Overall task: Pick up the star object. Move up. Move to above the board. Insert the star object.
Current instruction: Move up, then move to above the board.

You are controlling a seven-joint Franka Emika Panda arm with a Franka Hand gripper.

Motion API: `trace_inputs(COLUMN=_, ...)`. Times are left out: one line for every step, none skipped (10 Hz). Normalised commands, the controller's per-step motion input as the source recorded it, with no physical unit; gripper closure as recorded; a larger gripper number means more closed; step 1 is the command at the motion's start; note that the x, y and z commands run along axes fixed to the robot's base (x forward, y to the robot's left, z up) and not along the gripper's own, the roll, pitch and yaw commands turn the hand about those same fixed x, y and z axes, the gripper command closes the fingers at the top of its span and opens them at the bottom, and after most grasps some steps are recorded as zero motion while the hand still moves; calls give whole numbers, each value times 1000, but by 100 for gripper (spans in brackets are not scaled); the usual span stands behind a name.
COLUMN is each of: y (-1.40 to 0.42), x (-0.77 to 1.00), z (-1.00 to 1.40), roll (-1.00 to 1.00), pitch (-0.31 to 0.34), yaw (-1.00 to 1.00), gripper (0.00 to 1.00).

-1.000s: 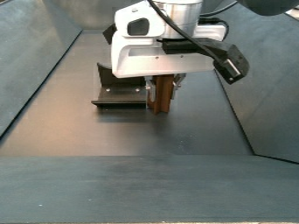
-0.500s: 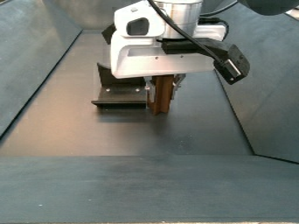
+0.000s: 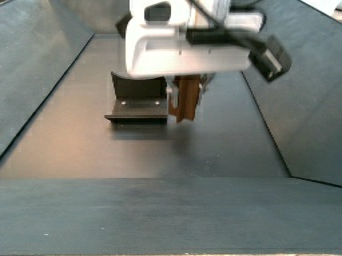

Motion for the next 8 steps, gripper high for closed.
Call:
trace_inputs(y=-20, x=-30, z=375, roll=-15, pitch=20, yaw=25, gripper=100)
trace_inputs(y=-16, x=-22, z=203, roll=-15, pitch=26, yaw=22, gripper=100)
trace_inputs(y=-62, x=-20, z=1000, roll=-299, pitch=-81, yaw=-144, gripper=100)
trace_inputs(y=-61, x=-14, z=1000, roll=-298, pitch=-83, yaw=-144, gripper=100)
trace_inputs(y=-58, x=-26, z=1000, roll=-297, pitch=-58, yaw=-136, gripper=100)
trace_inputs(y=-44, x=-27, z=1000, roll=-282, pitch=-49, yaw=-105, gripper=100)
trace_inputs(y=-41, x=-27, z=1000, roll=-246, pitch=-30, yaw=-73, gripper=100)
trace_inputs(y=-38, x=-27, z=1000, roll=-223, pitch=-24, yaw=-61, gripper=100)
